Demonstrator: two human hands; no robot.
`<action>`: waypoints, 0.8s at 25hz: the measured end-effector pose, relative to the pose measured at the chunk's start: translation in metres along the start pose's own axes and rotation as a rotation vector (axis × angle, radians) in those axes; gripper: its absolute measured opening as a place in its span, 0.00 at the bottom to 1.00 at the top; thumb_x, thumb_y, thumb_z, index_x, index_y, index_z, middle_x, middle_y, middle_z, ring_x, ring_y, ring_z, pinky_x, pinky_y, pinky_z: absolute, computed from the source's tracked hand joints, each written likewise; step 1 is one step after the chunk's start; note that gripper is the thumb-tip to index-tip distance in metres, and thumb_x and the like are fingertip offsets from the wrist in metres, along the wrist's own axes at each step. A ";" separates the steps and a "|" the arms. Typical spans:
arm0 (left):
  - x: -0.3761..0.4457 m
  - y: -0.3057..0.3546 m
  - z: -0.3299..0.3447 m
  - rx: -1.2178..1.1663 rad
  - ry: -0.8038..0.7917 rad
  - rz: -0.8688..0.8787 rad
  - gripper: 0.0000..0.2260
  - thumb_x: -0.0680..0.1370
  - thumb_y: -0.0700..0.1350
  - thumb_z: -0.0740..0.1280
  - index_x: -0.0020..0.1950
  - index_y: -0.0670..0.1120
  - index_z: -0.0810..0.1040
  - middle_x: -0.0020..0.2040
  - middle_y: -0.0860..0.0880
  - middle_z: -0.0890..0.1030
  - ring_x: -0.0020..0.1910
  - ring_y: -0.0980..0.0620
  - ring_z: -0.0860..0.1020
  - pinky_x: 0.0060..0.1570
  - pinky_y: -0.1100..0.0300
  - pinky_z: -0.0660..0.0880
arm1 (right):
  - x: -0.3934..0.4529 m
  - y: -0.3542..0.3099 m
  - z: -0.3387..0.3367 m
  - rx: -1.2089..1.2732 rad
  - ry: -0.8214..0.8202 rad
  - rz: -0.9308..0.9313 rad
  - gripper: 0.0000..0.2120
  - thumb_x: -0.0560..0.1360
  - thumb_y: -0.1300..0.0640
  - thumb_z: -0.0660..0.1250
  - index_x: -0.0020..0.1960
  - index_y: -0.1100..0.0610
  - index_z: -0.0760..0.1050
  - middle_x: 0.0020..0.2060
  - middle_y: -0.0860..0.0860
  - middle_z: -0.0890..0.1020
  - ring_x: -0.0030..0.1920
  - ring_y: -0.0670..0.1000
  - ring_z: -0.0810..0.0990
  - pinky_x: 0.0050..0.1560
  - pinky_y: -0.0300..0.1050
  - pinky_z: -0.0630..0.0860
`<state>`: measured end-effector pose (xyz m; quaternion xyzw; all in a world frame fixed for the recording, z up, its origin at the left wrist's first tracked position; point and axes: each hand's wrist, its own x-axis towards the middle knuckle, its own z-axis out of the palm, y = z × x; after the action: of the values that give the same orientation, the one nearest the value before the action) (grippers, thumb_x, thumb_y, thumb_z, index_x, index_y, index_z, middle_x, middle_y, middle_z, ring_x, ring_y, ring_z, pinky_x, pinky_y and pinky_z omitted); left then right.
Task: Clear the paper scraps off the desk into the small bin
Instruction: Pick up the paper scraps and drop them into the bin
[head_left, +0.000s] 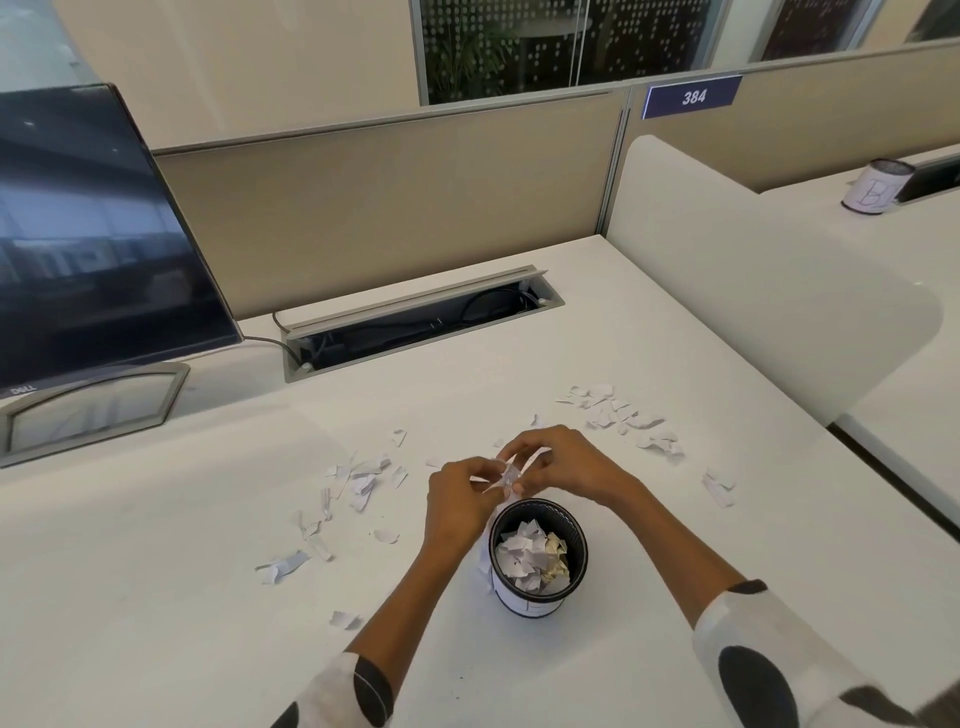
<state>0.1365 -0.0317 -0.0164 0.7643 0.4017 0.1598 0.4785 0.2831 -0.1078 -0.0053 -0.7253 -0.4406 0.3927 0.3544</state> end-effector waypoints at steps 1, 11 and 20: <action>0.000 0.005 -0.004 -0.016 0.013 0.022 0.08 0.70 0.43 0.73 0.48 0.45 0.83 0.45 0.48 0.85 0.40 0.54 0.82 0.34 0.76 0.72 | -0.002 -0.005 -0.004 0.039 0.017 -0.011 0.16 0.64 0.69 0.73 0.49 0.55 0.81 0.40 0.53 0.83 0.35 0.49 0.82 0.41 0.41 0.81; -0.035 0.045 -0.026 -0.086 0.012 0.189 0.03 0.71 0.44 0.72 0.43 0.52 0.82 0.40 0.59 0.81 0.40 0.66 0.79 0.39 0.77 0.74 | -0.053 -0.043 -0.024 0.129 0.128 -0.101 0.08 0.67 0.64 0.74 0.42 0.52 0.82 0.42 0.50 0.85 0.38 0.52 0.82 0.36 0.41 0.79; -0.077 0.022 -0.045 0.017 -0.025 0.283 0.10 0.70 0.59 0.68 0.45 0.55 0.82 0.45 0.60 0.83 0.49 0.63 0.78 0.51 0.67 0.72 | -0.103 -0.012 -0.021 0.080 0.142 -0.022 0.12 0.66 0.61 0.75 0.45 0.46 0.82 0.42 0.46 0.84 0.36 0.45 0.80 0.31 0.38 0.78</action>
<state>0.0700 -0.0683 0.0350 0.8193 0.2853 0.2128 0.4496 0.2664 -0.2012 0.0413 -0.7318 -0.4063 0.3534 0.4178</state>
